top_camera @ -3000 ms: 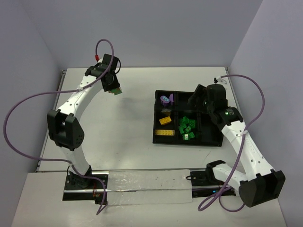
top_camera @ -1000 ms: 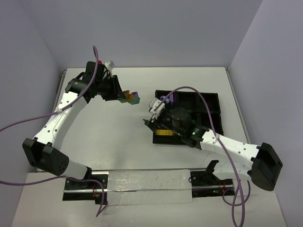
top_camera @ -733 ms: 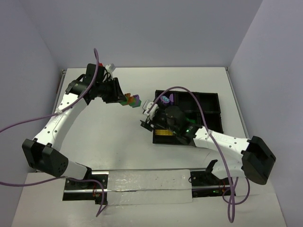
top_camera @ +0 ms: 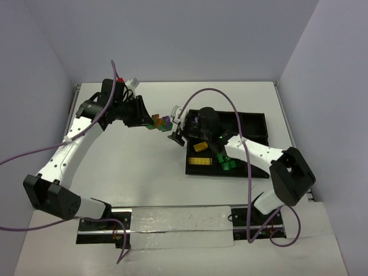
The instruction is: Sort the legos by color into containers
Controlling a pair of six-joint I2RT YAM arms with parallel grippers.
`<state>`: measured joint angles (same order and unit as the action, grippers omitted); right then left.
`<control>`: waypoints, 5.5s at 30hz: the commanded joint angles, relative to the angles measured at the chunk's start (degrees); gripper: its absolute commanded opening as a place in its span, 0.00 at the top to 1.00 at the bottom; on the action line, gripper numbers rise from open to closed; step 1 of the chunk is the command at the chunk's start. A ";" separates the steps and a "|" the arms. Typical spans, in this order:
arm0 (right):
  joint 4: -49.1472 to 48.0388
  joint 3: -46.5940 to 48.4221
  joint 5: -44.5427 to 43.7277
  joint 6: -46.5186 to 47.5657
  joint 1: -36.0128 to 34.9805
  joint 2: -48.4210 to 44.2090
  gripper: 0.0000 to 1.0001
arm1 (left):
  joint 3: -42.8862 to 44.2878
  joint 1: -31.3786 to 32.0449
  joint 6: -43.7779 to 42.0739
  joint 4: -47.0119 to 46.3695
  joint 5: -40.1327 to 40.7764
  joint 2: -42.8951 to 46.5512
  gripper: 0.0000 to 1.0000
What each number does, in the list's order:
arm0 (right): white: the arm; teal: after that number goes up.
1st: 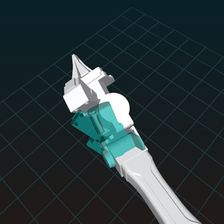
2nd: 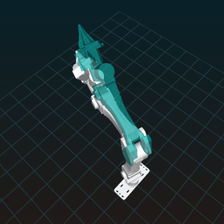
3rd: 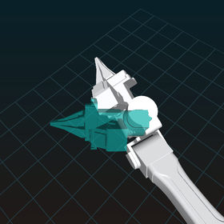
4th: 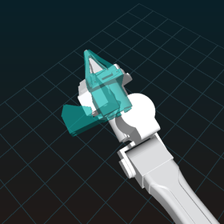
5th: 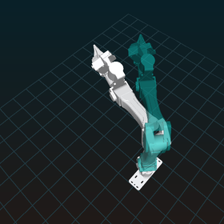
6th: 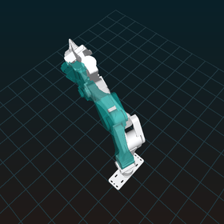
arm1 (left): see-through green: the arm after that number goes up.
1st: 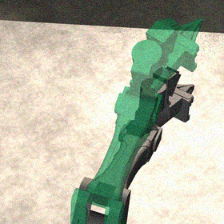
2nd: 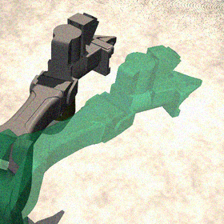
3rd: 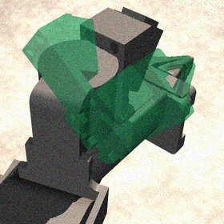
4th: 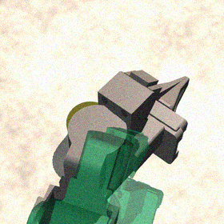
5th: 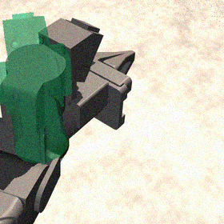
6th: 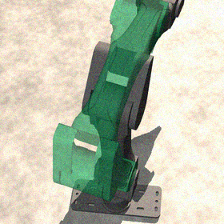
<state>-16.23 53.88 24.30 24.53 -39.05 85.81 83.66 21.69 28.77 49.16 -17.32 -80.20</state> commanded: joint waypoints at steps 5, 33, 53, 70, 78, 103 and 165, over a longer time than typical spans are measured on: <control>-2.78 3.81 3.39 -1.82 0.18 2.38 0.25 | -0.97 -0.25 0.95 -2.23 -2.20 3.21 1.00; -6.87 1.09 1.13 -5.16 -0.85 2.71 1.00 | -0.60 -0.34 1.10 -2.23 -1.63 2.75 1.00; -8.35 -7.46 -2.37 -8.96 -0.85 -2.52 1.00 | -1.59 -1.95 0.29 -2.30 4.03 0.97 1.00; -5.40 -9.40 -4.79 -8.62 -1.82 -5.47 1.00 | -4.73 -4.47 9.72 -5.65 34.11 -20.08 0.94; -5.89 -10.16 -5.61 -8.62 -1.88 -5.79 1.00 | -3.85 -4.47 8.87 -4.51 34.84 -22.42 0.13; -13.29 -1.13 -28.70 0.36 -5.94 7.55 1.00 | -12.55 -6.70 38.29 -7.26 -9.24 2.17 0.12; -19.98 -4.34 -27.12 5.91 -13.04 6.21 1.00 | -19.23 -6.49 37.85 -17.34 -13.05 -6.05 0.79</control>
<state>-30.99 49.69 -2.63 30.11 -51.64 95.44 64.10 15.28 67.55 33.58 -30.44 -86.41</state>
